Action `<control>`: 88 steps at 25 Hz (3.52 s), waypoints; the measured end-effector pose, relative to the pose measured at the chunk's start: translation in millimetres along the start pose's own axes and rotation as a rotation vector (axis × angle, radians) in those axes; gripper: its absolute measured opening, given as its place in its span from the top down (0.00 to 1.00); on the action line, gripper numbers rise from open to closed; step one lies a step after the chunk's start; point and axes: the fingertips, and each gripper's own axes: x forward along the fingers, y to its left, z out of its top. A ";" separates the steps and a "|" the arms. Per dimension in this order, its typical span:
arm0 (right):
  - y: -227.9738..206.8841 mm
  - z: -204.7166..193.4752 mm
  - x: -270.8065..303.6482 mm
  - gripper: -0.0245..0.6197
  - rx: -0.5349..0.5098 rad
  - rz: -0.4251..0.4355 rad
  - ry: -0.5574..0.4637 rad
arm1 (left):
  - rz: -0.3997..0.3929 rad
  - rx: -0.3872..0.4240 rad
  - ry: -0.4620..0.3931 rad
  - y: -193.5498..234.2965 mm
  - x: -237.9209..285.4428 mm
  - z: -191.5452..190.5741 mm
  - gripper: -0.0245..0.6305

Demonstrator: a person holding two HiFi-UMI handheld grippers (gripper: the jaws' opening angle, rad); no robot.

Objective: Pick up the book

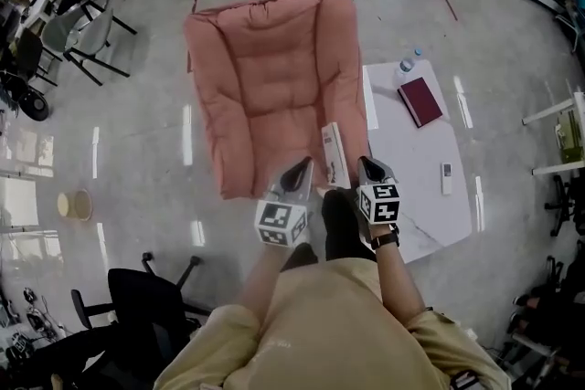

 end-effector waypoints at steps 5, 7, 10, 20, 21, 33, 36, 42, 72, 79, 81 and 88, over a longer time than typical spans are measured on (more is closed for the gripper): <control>-19.2 -32.3 72.2 0.91 0.026 0.022 0.119 | 0.012 -0.047 0.094 26.0 45.9 -40.8 0.96; -20.1 -45.8 96.9 0.86 0.035 0.044 0.165 | 0.007 -0.053 0.132 31.6 61.2 -56.1 0.96; -19.6 -70.7 128.4 0.76 0.042 0.075 0.244 | 0.012 -0.077 0.187 41.3 78.4 -76.2 0.96; -33.5 -150.0 214.3 0.50 0.063 0.132 0.423 | 0.104 -0.169 0.298 98.8 112.1 -134.5 0.96; -34.8 -155.3 221.1 0.50 0.058 0.136 0.433 | 0.112 -0.176 0.308 102.6 113.3 -139.9 0.96; -38.4 -187.3 276.3 0.53 -0.006 0.144 0.494 | 0.166 -0.246 0.382 117.1 115.2 -186.9 0.96; -35.6 -196.9 286.2 0.55 0.000 0.150 0.513 | 0.174 -0.252 0.392 119.5 115.3 -193.5 0.96; -34.1 -215.7 302.8 0.55 -0.035 0.126 0.574 | 0.204 -0.273 0.404 130.2 107.6 -205.6 0.96; -29.0 -149.2 212.4 0.89 0.019 0.021 0.436 | 0.171 -0.245 0.280 122.1 81.5 -135.9 0.96; -16.5 -55.5 139.8 0.89 0.015 0.003 0.196 | 0.134 -0.166 0.175 100.4 70.6 -73.8 0.96; -12.1 -24.8 122.0 0.89 0.005 0.010 0.118 | 0.119 -0.141 0.139 92.3 68.6 -52.7 0.96; 3.7 75.5 45.9 0.89 0.050 -0.017 -0.147 | 0.087 -0.072 0.028 60.0 44.0 19.3 0.96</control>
